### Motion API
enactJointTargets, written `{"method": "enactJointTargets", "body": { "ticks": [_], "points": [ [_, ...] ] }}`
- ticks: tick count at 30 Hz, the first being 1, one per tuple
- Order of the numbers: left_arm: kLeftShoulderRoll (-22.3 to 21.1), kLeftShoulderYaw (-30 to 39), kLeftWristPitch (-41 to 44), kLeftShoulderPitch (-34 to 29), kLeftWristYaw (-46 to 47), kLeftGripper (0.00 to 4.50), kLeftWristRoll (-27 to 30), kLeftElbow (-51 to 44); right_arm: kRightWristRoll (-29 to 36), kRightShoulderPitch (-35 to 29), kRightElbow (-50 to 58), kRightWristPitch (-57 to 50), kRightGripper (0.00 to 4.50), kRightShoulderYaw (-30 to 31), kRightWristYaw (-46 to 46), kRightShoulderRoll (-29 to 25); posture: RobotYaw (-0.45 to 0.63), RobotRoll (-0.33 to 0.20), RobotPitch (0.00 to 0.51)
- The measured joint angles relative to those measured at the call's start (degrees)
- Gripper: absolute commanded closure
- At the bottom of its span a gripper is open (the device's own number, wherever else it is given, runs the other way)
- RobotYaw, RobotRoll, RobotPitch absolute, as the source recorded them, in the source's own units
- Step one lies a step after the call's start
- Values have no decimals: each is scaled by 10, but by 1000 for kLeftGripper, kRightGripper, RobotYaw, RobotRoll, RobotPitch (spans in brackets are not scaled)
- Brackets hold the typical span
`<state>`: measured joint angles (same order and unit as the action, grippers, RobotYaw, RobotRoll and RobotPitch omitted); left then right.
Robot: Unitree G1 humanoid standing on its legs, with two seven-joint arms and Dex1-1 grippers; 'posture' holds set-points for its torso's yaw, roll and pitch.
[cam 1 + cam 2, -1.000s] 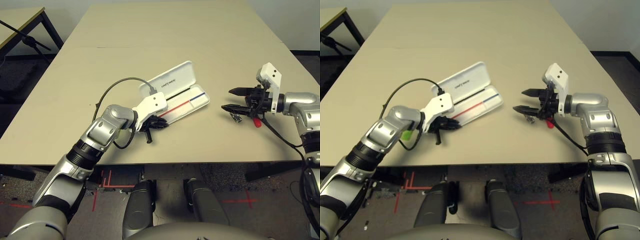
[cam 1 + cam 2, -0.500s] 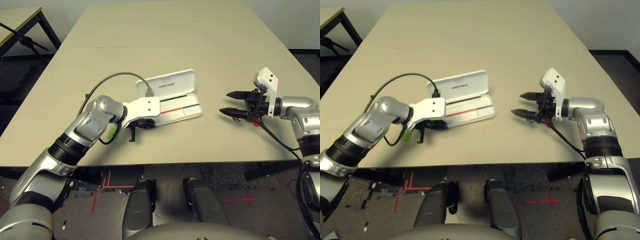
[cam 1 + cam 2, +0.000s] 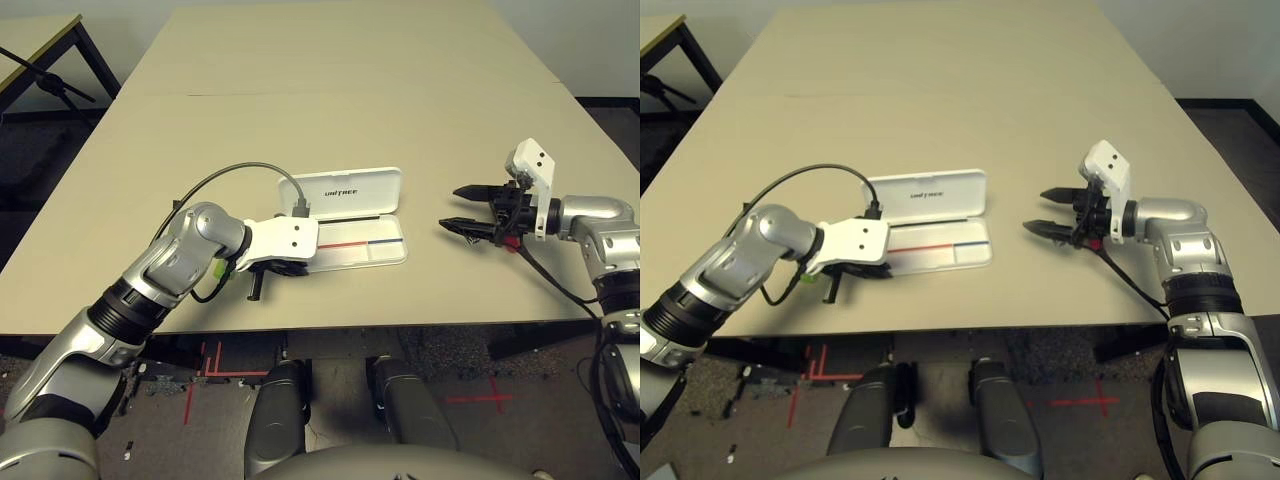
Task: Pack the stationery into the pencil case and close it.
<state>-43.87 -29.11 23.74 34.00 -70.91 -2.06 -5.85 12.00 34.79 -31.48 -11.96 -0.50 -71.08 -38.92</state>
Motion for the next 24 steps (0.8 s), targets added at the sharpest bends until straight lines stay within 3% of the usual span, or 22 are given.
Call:
{"method": "enactJointTargets", "body": {
  "ticks": [3,6,15,24],
  "points": [
    [2,3,0,-2,1,4484,-1,0,-1,0,0,2,0,0,-1,0,25,0,159],
    [5,11,5,-8,3,3636,-1,-1,-3,0,-1,4,0,0,-1,0,25,0,158],
    [4,66,33,-11,12,200,26,-29,-7,10,-13,11,0,0,-8,1,33,0,144],
    [-24,138,53,-18,-6,52,96,-83,-1,25,-18,4,0,-1,-26,-4,29,0,130]
  ]
}}
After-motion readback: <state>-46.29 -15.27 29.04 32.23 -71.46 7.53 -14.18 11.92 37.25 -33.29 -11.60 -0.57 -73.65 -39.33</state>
